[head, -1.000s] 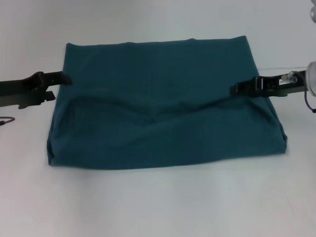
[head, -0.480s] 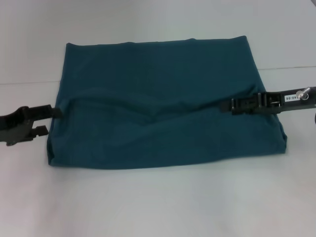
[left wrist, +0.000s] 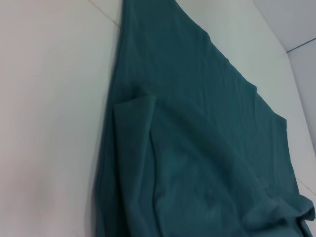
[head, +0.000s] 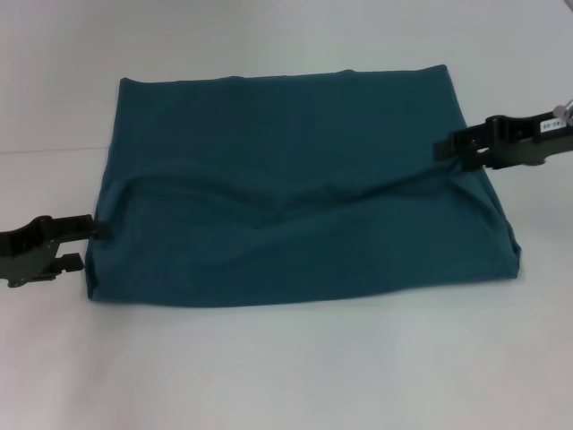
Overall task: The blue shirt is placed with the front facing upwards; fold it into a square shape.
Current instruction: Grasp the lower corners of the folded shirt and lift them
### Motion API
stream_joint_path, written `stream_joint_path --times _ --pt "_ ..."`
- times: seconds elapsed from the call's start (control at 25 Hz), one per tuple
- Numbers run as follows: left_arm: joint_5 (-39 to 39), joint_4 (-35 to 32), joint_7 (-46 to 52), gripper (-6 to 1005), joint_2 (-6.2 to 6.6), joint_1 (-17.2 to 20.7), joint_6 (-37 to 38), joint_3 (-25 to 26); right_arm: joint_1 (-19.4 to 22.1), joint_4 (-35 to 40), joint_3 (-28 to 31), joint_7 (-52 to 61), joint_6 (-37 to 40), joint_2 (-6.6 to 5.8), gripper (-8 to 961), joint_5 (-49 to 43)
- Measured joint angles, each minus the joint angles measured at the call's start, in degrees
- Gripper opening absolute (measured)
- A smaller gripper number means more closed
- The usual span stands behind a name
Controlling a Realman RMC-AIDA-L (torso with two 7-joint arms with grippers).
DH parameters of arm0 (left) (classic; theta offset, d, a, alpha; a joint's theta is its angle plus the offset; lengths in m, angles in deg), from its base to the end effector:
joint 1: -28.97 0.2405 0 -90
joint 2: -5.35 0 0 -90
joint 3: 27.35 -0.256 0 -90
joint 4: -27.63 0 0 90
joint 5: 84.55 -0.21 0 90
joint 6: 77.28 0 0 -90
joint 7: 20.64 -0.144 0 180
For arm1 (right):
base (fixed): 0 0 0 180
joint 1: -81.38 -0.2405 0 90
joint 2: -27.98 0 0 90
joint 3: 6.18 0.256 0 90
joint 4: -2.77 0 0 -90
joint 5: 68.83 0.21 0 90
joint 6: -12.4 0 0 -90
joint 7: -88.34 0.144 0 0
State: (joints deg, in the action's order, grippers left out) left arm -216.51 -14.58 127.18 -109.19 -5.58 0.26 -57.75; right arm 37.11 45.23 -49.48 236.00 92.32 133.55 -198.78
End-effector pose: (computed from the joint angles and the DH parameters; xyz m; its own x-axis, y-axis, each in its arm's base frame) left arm -0.3044 0.3758 0.0581 -0.0595 0.8486 0.5257 0.9976 0.0320 0.0613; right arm 0.2381 0.4303 0.1011 0.2756 -0.8599 -0.4297 -0.9611 -0.2379 -0.1404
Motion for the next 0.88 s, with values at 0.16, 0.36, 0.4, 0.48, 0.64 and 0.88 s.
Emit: stream_joint_path --times 0.16,0.36,0.4,0.48,0.64,0.88 --pt "-0.9 0.1 -0.5 775 -0.08 0.0 -0.6 -0.4 -1.5 -0.5 0.3 2.1 -3.2 -0.58 634 -5.3" --pt "-3.7 0.8 -3.7 774 -0.36 0.0 -3.8 -1.8 -1.3 -0.8 -0.1 2.1 -4.8 -0.6 630 -6.1" --pt "-3.9 1.5 -4.5 774 -0.37 -0.2 -4.5 -2.0 -1.3 -0.8 -0.1 2.1 -4.8 -0.6 630 -6.1" --pt "-4.2 2.6 -5.0 775 -0.32 -0.4 -5.6 -2.1 -1.3 -0.8 0.0 2.0 -4.8 -0.63 628 -6.1" --pt "-4.7 3.8 -5.2 775 -0.28 -0.7 -7.9 -2.6 -1.3 -0.8 0.1 1.9 -4.9 -0.64 626 -6.1" --pt "-4.7 5.7 -5.3 774 -0.41 -1.6 -9.4 -3.7 -1.2 -0.8 0.0 1.9 -4.9 -0.64 621 -6.2"
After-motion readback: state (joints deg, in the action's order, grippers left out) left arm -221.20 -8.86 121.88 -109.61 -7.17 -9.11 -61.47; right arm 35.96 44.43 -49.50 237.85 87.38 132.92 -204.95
